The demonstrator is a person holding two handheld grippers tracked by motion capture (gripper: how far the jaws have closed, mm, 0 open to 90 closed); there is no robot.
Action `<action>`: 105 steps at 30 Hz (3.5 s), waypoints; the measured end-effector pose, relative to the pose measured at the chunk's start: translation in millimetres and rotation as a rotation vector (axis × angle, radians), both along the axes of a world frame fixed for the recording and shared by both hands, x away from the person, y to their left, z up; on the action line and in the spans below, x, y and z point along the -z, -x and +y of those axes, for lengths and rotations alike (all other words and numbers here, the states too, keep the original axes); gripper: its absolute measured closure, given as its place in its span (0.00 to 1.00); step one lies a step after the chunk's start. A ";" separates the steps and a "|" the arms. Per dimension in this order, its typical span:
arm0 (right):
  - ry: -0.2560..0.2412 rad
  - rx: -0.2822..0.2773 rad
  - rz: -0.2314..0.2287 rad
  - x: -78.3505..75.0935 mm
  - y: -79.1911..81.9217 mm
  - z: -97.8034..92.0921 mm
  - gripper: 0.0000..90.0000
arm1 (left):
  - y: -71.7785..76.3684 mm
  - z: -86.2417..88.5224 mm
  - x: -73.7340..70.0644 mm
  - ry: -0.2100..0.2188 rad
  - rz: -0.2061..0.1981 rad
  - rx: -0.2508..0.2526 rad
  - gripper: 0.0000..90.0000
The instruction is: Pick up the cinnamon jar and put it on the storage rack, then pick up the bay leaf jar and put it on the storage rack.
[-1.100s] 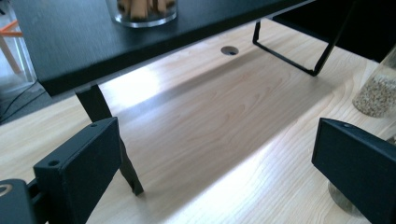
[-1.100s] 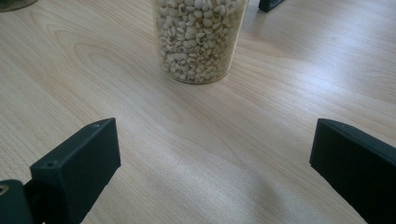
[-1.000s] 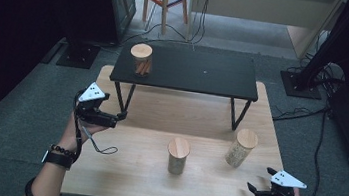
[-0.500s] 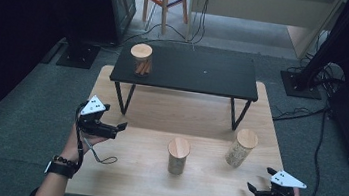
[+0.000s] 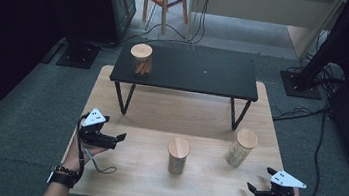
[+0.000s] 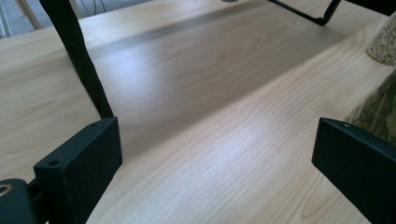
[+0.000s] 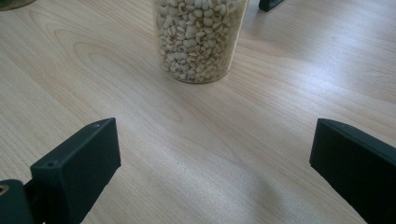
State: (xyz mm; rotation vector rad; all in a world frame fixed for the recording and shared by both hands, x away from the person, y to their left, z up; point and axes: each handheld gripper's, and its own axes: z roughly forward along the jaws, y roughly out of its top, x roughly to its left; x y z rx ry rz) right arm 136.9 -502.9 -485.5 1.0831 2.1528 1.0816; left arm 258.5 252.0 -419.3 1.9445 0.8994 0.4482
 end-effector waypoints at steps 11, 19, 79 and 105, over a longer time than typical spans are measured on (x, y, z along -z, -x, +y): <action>0.003 0.000 0.000 -0.1 -0.2 0.6 0.02 | 11.4 7.7 34.2 -0.002 0.015 0.009 0.02; 0.006 -0.005 0.001 -0.4 -0.6 0.6 0.02 | 22.8 25.2 61.5 0.059 0.027 -0.016 0.02; 0.069 -0.276 -0.057 -55.7 -1.2 99.3 0.03 | 44.2 35.7 83.5 0.069 -0.037 -0.010 0.04; 0.098 -0.331 -0.030 -77.0 -33.5 154.4 0.03 | 55.8 32.5 88.2 0.065 -0.096 -0.036 0.04</action>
